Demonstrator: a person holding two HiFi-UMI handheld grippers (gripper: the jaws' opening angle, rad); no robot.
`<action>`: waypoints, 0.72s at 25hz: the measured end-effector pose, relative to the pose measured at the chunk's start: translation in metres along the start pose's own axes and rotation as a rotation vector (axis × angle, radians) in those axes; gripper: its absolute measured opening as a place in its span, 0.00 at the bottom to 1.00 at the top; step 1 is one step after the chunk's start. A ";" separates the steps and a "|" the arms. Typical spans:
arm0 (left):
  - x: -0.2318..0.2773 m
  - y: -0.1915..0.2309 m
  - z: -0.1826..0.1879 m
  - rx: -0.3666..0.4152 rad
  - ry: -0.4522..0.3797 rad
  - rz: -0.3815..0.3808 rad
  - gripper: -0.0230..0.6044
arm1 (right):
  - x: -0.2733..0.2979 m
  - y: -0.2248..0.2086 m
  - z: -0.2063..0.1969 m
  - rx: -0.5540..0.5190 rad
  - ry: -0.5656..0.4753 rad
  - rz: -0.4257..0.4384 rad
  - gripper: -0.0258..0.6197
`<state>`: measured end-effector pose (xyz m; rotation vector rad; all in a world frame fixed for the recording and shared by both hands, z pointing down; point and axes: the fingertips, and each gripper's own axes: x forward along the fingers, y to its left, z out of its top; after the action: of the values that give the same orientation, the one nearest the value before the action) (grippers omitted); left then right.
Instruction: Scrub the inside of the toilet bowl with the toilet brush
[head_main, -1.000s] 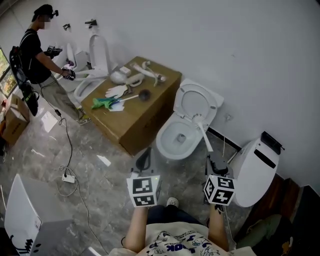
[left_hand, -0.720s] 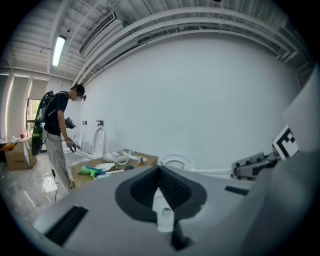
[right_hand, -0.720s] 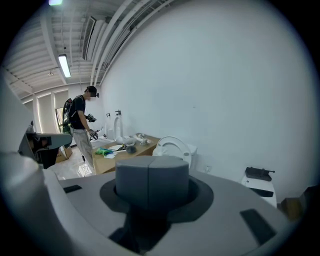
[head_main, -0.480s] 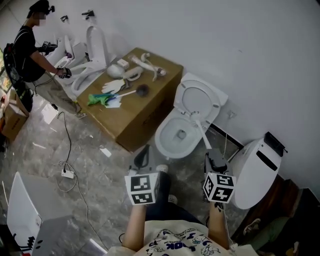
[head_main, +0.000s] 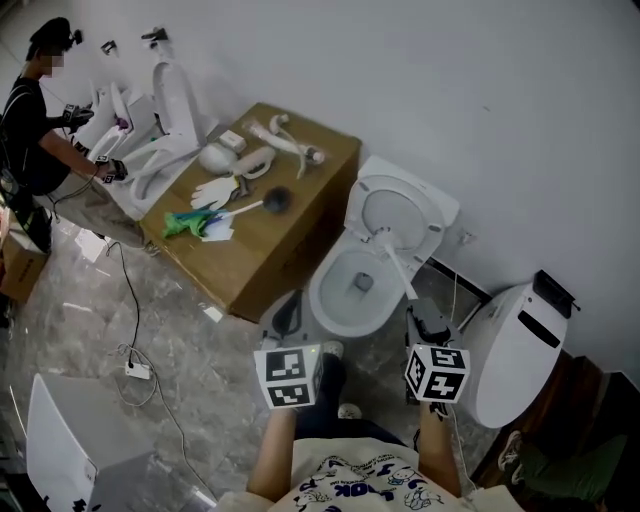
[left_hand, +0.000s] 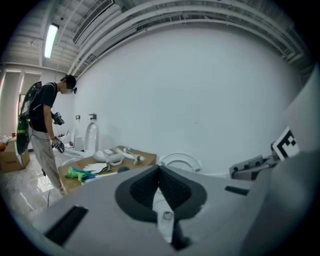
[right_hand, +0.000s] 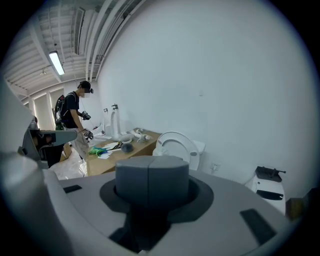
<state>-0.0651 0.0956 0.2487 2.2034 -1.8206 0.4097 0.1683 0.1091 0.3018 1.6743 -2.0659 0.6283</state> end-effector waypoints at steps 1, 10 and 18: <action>0.010 0.004 0.003 0.001 0.003 -0.005 0.04 | 0.008 0.002 0.004 0.002 0.005 -0.001 0.29; 0.092 0.031 0.025 0.011 0.035 -0.072 0.04 | 0.077 0.012 0.031 0.017 0.064 -0.013 0.29; 0.145 0.047 0.020 0.017 0.092 -0.119 0.04 | 0.125 0.018 0.033 0.031 0.134 -0.025 0.29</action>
<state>-0.0845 -0.0532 0.2844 2.2507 -1.6362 0.4947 0.1247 -0.0061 0.3446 1.6257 -1.9484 0.7469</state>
